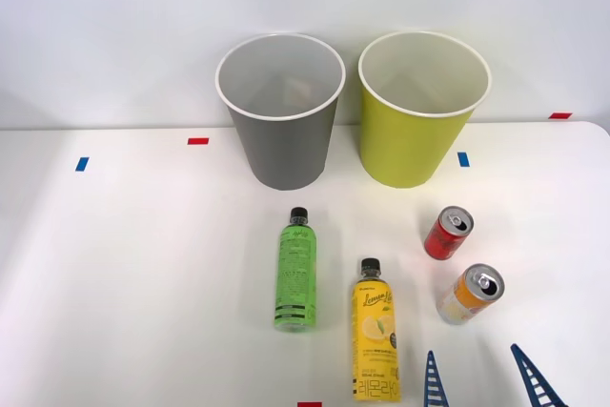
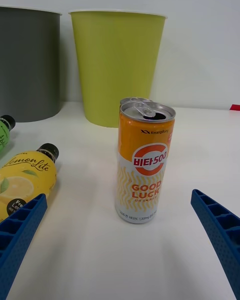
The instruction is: Put cans in the gray bin, plastic bottles in the light green bin
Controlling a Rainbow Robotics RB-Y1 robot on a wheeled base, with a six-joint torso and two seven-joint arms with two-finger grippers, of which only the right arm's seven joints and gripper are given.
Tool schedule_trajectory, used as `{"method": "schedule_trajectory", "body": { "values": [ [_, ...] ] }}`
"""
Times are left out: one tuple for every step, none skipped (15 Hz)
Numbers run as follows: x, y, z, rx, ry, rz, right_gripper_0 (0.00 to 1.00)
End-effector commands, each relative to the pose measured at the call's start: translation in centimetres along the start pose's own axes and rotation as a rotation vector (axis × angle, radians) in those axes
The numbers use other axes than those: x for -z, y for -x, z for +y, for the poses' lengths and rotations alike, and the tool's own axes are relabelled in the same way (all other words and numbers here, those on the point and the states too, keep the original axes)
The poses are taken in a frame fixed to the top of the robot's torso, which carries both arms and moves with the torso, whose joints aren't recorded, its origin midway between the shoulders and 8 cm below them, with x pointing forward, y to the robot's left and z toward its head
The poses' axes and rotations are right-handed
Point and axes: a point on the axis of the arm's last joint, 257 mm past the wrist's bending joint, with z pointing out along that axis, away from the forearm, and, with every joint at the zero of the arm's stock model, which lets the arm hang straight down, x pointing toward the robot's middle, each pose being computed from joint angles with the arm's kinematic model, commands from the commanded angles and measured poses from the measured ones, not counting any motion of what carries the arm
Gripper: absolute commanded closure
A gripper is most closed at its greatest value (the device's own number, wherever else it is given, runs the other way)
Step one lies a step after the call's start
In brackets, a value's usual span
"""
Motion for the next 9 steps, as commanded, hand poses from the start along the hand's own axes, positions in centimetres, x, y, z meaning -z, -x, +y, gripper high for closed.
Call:
{"method": "schedule_trajectory", "body": {
  "values": [
    [0.00, 0.00, 0.00, 0.000, 0.000, 0.000, 0.00],
    [0.00, 0.00, 0.00, 0.000, 0.000, 0.000, 0.00],
    [0.00, 0.00, 0.00, 0.000, 0.000, 0.000, 0.00],
    [0.00, 0.00, 0.00, 0.000, 0.000, 0.000, 0.00],
    [0.00, 0.00, 0.00, 0.000, 0.000, 0.000, 0.00],
    [0.00, 0.00, 0.00, 0.000, 0.000, 0.000, 0.00],
    [0.00, 0.00, 0.00, 0.000, 0.000, 0.000, 0.00],
    [0.00, 0.00, 0.00, 0.000, 0.000, 0.000, 0.00],
    [0.00, 0.00, 0.00, 0.000, 0.000, 0.000, 0.00]
  ]
}}
